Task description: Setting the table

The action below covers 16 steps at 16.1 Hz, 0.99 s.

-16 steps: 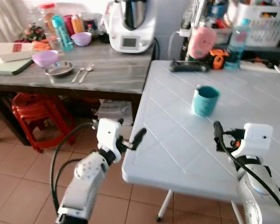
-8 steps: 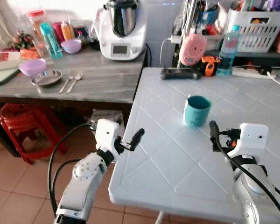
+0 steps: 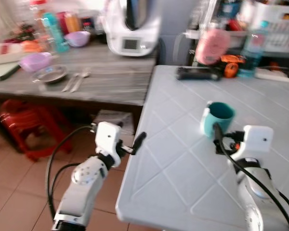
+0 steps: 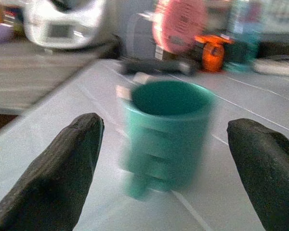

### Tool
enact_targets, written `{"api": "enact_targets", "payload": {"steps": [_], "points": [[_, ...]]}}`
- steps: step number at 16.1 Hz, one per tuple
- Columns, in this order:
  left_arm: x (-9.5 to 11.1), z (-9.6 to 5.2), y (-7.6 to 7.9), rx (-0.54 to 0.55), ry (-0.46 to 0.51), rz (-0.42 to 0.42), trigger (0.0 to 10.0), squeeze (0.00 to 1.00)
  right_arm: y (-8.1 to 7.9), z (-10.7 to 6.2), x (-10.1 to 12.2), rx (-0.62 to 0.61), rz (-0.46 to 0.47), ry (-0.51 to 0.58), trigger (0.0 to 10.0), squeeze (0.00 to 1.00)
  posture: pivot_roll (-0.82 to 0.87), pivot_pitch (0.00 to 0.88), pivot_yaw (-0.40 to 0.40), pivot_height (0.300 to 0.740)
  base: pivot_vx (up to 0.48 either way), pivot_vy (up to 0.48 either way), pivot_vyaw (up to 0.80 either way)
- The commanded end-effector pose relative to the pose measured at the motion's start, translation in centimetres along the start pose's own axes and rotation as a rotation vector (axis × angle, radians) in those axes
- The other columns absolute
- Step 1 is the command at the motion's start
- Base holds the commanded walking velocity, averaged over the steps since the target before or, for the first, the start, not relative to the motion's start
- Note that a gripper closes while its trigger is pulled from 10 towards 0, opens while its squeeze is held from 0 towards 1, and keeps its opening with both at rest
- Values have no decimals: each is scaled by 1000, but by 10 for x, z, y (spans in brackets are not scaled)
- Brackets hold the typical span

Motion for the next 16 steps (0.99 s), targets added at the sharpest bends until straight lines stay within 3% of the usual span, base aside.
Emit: {"api": "enact_targets", "payload": {"steps": [1,3,8,11,16], "points": [[-4,-3,-1,1,-16,11,10000,0,-2,2,0,2,0,1,10000,0,-59,6,32,740,0,0,0],[-6,-4,4,-24,-18,1,10000,0,-1,5,-2,-8,-8,1,10000,0,-62,10,35,740,0,0,0],[6,-10,35,-225,40,-51,10000,0,1,11,-6,-46,-28,-9,10000,0,-55,18,28,740,0,0,0],[7,-13,42,-295,45,-68,10000,0,7,15,-10,-81,-48,-16,10000,0,-57,24,25,740,0,0,0],[2,-23,52,-356,19,-54,10000,0,-1,29,-16,-78,-33,-26,10000,0,-46,43,13,740,0,0,0]]}}
Point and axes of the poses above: a point about 5 cm out from each wrist's last joint towards the gripper, its own z axis pointing out of the wrist towards the gripper, its own x axis along the axis of the wrist's last joint, y = z × x, the point moved 5 cm from there along z, pointing out of the wrist towards the gripper, and after that the axes turned 6 degrees about z, right-handed, at the moved point
